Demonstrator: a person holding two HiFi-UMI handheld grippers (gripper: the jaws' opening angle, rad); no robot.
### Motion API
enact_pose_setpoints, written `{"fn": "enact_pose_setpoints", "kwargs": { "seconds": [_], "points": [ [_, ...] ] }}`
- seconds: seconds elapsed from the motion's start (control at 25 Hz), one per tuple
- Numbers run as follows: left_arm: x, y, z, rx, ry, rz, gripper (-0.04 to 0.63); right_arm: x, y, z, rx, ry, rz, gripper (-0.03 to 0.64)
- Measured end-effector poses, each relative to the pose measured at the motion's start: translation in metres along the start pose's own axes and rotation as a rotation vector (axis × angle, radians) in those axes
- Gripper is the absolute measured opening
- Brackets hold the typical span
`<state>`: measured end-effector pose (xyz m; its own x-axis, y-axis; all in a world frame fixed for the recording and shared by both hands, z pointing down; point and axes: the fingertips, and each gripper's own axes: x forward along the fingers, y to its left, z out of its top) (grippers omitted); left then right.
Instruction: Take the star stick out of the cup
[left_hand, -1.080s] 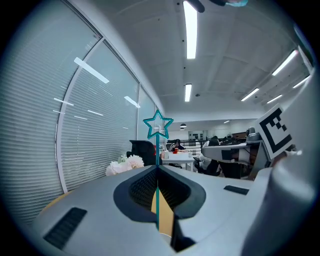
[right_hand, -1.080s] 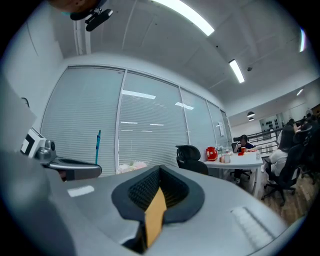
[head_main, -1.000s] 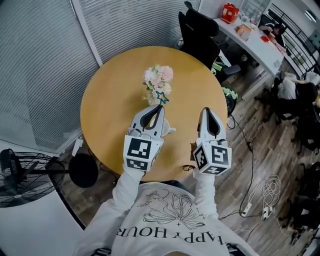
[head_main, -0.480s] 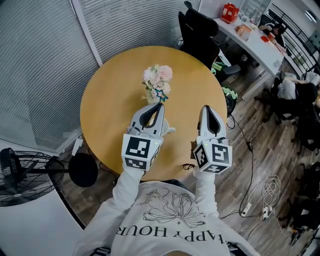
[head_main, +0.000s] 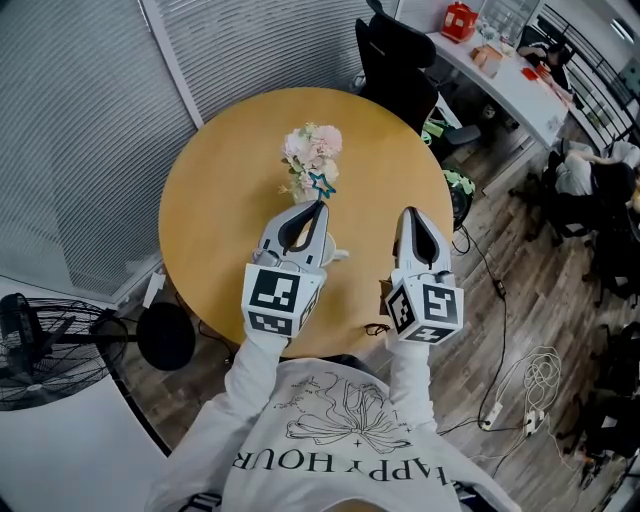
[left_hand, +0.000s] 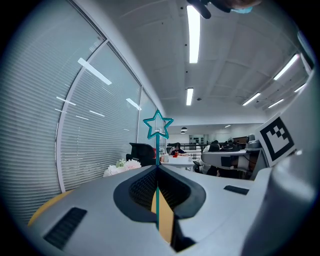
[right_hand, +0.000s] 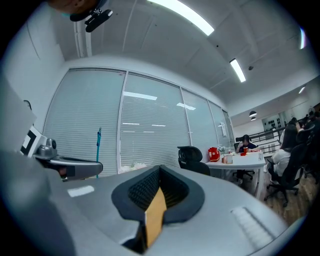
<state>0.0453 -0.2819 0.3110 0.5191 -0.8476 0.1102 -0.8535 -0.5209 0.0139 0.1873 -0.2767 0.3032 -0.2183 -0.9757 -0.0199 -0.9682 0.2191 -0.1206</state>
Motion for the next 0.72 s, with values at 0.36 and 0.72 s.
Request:
{"fn": "enact_pose_setpoints", "kwargs": {
  "seconds": [0.36,0.72],
  "points": [
    [-0.0049,-0.0032,0.0010,-0.004,0.003,0.002,0.011,-0.0051,0.0027,0.0007,0.001,0.007,0.007,0.011],
    [-0.0099,0.0017,-0.0028,-0.008,0.001,0.010,0.011,-0.0081,0.0062,-0.0007,-0.011,0.005,0.013,0.011]
  ]
}}
